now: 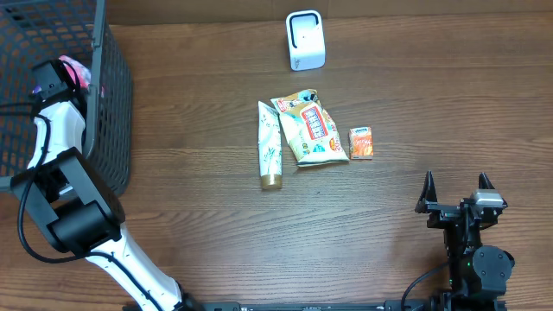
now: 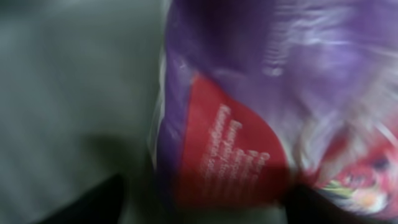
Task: Scan the item barcode
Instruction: 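Reach the left gripper into the basket toward the purple package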
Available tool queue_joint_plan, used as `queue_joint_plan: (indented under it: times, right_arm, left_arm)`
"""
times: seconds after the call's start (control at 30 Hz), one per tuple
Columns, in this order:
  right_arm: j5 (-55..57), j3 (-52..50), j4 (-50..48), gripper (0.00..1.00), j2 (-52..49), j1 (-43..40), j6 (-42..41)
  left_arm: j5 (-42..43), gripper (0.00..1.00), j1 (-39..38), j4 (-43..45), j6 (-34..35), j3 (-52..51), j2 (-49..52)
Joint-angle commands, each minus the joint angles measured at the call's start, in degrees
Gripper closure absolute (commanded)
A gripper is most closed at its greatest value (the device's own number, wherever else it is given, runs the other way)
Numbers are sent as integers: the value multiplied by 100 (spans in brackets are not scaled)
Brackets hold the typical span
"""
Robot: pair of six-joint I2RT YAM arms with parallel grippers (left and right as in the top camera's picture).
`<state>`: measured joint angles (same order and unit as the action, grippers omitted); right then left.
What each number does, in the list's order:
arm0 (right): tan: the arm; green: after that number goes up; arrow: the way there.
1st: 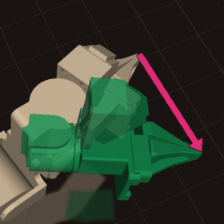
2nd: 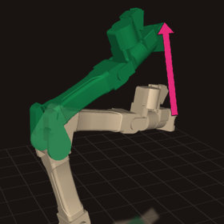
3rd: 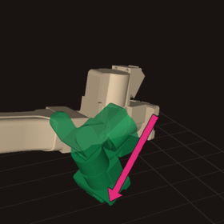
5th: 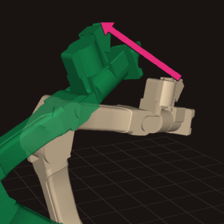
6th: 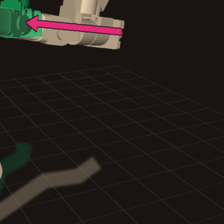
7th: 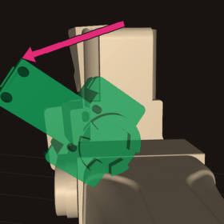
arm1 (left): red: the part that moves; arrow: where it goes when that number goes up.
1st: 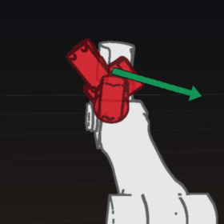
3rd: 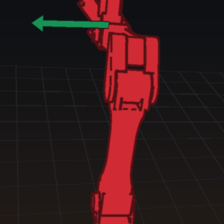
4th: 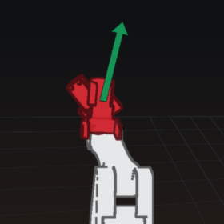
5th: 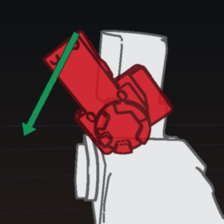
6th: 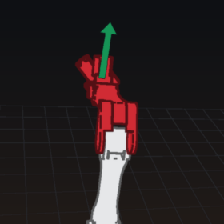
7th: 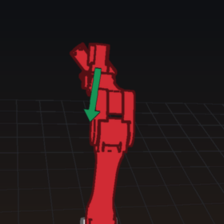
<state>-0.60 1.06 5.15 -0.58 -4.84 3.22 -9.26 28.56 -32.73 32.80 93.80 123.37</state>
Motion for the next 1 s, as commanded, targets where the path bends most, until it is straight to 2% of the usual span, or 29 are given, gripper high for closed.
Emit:
queue_joint_plan:
  times: [0.0, 0.07, 0.1, 0.17, 0.27, 0.3, 0.43, 0.63, 0.77, 0.97]
  right_arm:
    - [55, -59, -33, 0, 42, 28, 24]
    - [55, -59, -31, 0, 42, 28, 24]
    - [55, -59, -31, 0, 42, 28, 24]
    - [55, -59, -33, 0, 42, 28, 24]
    - [55, -59, -31, 0, 42, 28, 24]
    - [55, -59, -33, 0, 42, 28, 24]
    - [55, -59, -33, 0, 42, 28, 24]
    - [55, -59, -31, 0, 42, 28, 24]
    - [55, -59, -33, 0, 42, 28, 24]
    - [55, -59, -31, 0, 42, 28, 24]
  left_arm:
    - [-111, 46, 339, -435, 70, -170, 24]
    - [-120, 43, 411, -450, 68, -170, -83]
    - [-116, 34, 444, -376, 68, -170, -140]
    - [-26, 25, 481, -184, 35, -170, -219]
    - [717, 8, 518, 341, -420, -170, -302]
    - [1036, 6, 520, 535, -520, -170, -308]
    - [1864, 6, 518, 988, -564, -170, -308]
    - [3571, 8, 527, 2295, -573, -170, -323]
    - [4048, 10, 442, 2844, -540, -170, -323]
    - [4083, 14, 450, 2966, -560, -170, -323]
